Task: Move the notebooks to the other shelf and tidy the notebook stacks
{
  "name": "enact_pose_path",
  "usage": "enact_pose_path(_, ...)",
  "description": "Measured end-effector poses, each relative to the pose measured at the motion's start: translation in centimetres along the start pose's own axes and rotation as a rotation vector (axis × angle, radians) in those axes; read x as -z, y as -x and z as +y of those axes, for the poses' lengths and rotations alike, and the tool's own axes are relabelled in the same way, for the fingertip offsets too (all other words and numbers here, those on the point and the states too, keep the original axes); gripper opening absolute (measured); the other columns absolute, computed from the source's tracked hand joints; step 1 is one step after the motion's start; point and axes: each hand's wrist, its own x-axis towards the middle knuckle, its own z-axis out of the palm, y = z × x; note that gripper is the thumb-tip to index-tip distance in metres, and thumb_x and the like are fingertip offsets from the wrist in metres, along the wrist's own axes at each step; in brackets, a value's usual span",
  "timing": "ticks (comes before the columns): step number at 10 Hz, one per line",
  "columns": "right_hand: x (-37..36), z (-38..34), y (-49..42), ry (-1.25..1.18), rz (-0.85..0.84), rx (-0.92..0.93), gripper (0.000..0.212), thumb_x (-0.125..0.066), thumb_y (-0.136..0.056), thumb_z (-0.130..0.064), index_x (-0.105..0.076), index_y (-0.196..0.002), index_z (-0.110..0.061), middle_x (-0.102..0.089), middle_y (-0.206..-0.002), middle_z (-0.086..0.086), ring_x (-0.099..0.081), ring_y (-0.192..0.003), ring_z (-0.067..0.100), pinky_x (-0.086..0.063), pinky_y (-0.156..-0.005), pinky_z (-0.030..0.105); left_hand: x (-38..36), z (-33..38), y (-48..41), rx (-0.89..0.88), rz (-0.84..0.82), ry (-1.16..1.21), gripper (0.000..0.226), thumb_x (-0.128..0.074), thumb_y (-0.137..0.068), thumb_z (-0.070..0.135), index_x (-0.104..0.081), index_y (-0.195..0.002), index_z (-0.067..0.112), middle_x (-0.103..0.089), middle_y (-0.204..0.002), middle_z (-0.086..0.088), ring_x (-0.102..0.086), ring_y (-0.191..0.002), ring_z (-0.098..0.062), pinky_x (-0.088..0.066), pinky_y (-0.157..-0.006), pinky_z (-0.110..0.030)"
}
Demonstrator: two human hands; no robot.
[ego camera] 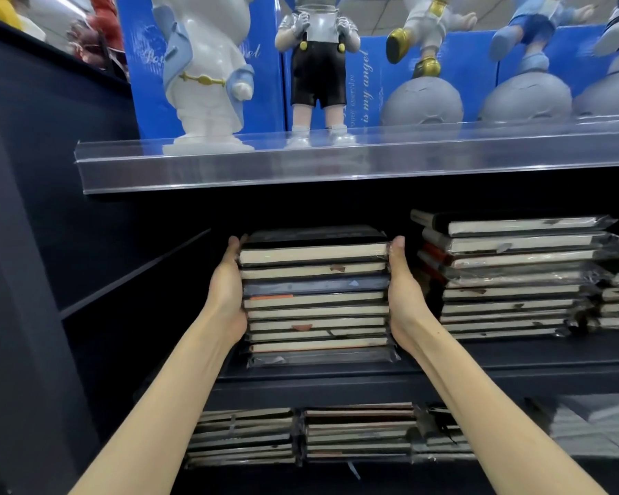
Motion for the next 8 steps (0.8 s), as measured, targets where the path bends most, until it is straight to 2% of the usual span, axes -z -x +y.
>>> enact_pose_path(1,0.3,0.0,0.5,0.077,-0.014,0.041,0.068,-0.025,-0.088,-0.068,-0.055,-0.128,-0.022,-0.061,-0.121,0.001,-0.055,-0.117,0.02,-0.041,-0.105,0.038,-0.3,0.3,0.3,-0.015,-0.026,-0.047,0.059,-0.03,-0.094,0.061,-0.059,-0.126,0.022,-0.07,-0.109,-0.008,-0.067,-0.092,-0.023,-0.053,-0.069,-0.034)
enact_pose_path(2,0.8,0.1,0.9,0.175,0.008,0.191,0.072,-0.02,-0.085,-0.069,-0.04,-0.142,-0.029,-0.047,-0.139,-0.009,-0.04,-0.132,0.011,-0.03,-0.113,0.033,0.7,0.1,0.6,-0.251,-0.037,-0.271,0.058,-0.019,-0.095,0.059,-0.041,-0.141,0.03,-0.056,-0.134,-0.001,-0.057,-0.114,-0.014,-0.046,-0.096,-0.033)
enact_pose_path(3,1.4,0.4,1.9,0.437,0.04,0.47,0.061,-0.02,-0.092,-0.064,-0.023,-0.146,-0.037,-0.03,-0.142,-0.023,-0.028,-0.132,-0.003,-0.022,-0.11,0.02,2.6,0.0,1.2,-0.644,0.004,-0.732,0.058,-0.025,-0.095,0.059,-0.035,-0.144,0.029,-0.039,-0.149,0.001,-0.032,-0.138,-0.013,-0.023,-0.115,-0.031)
enact_pose_path(4,1.1,0.5,2.6,0.678,0.082,0.601,0.059,-0.03,-0.096,-0.054,-0.018,-0.15,-0.032,-0.044,-0.127,-0.019,-0.043,-0.108,-0.006,-0.029,-0.09,0.013,3.0,-0.2,1.8,-0.913,-0.016,-1.078,0.054,-0.028,-0.094,0.055,-0.036,-0.142,0.032,-0.035,-0.15,-0.003,-0.023,-0.143,-0.021,-0.023,-0.114,-0.034)
enact_pose_path(5,0.8,0.9,2.4,0.774,0.063,0.625,0.063,-0.036,-0.095,-0.053,-0.015,-0.15,-0.03,-0.058,-0.122,-0.003,-0.051,-0.085,0.002,-0.034,-0.079,0.019,2.9,-0.5,2.1,-0.89,-0.069,-1.12,0.05,-0.03,-0.092,0.054,-0.033,-0.14,0.04,-0.033,-0.151,-0.001,-0.036,-0.137,-0.024,-0.035,-0.107,-0.051)
enact_pose_path(6,1.1,0.8,2.4,0.864,0.06,0.63,0.063,-0.038,-0.095,-0.051,-0.016,-0.15,-0.028,-0.056,-0.133,0.004,-0.057,-0.092,0.013,-0.037,-0.076,0.024,2.9,-0.4,2.4,-0.876,-0.048,-1.168,0.052,-0.03,-0.092,0.053,-0.039,-0.14,0.035,-0.038,-0.149,-0.003,-0.039,-0.135,-0.025,-0.035,-0.107,-0.054)
enact_pose_path(7,2.2,-0.3,3.5,0.962,0.17,0.749,0.056,-0.041,-0.096,-0.045,-0.03,-0.146,-0.021,-0.055,-0.135,0.002,-0.058,-0.111,0.018,-0.036,-0.077,0.021,3.0,0.1,3.3,-0.942,-0.007,-1.225,0.055,-0.031,-0.092,0.051,-0.045,-0.139,0.025,-0.043,-0.145,-0.006,-0.032,-0.139,-0.028,-0.026,-0.113,-0.049)
enact_pose_path(8,3.5,-2.4,5.5,0.837,0.267,0.93,0.045,-0.045,-0.093,-0.043,-0.059,-0.125,-0.013,-0.069,-0.108,-0.002,-0.066,-0.098,0.013,-0.049,-0.081,0.024,3.5,0.9,5.3,-1.035,-0.018,-1.154,0.051,-0.039,-0.093,0.045,-0.051,-0.134,0.019,-0.052,-0.138,-0.002,-0.04,-0.134,-0.02,-0.031,-0.112,-0.046)
